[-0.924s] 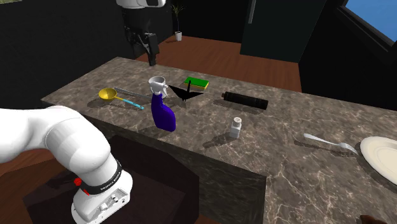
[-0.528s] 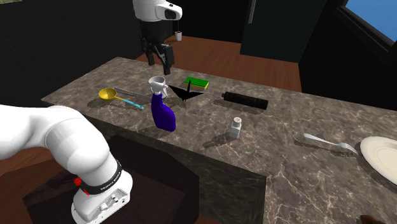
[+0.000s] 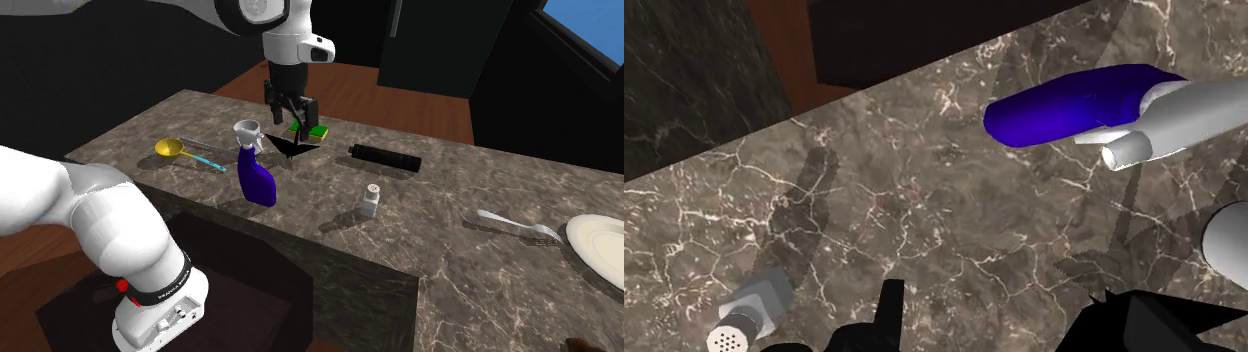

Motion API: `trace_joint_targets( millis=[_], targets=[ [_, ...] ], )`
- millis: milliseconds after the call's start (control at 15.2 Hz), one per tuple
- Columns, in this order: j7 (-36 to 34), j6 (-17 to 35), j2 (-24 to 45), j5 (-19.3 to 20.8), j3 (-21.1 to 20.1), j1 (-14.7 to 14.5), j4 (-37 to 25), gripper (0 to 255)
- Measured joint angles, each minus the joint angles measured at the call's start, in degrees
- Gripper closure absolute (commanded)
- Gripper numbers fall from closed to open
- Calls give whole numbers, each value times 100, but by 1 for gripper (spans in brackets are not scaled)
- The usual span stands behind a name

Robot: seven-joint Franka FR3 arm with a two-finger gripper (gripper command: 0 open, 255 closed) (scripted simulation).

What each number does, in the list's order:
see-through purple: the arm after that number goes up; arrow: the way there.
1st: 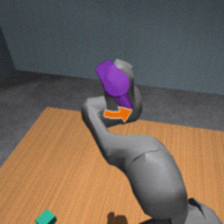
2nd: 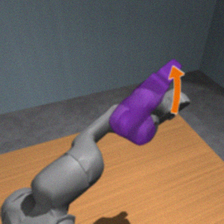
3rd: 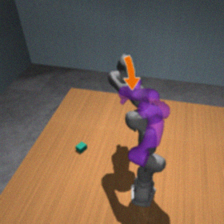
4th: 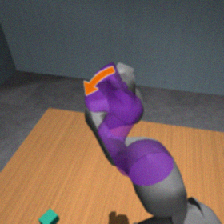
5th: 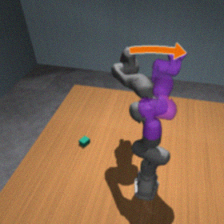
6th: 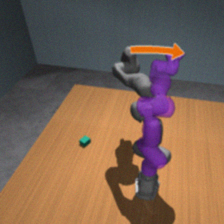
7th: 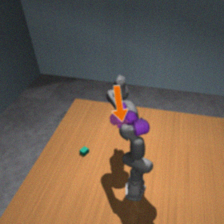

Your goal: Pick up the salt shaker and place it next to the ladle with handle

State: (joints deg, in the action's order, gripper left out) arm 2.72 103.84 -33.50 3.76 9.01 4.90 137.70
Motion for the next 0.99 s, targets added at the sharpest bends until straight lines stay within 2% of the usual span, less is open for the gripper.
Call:
trace_joint_targets(
  millis=[462, 990],
  targets=[
    [545, 843, 1031, 131, 578, 205, -259, 0],
    [1401, 1694, 2495, -123, 1266, 410, -919, 0]
  ],
)
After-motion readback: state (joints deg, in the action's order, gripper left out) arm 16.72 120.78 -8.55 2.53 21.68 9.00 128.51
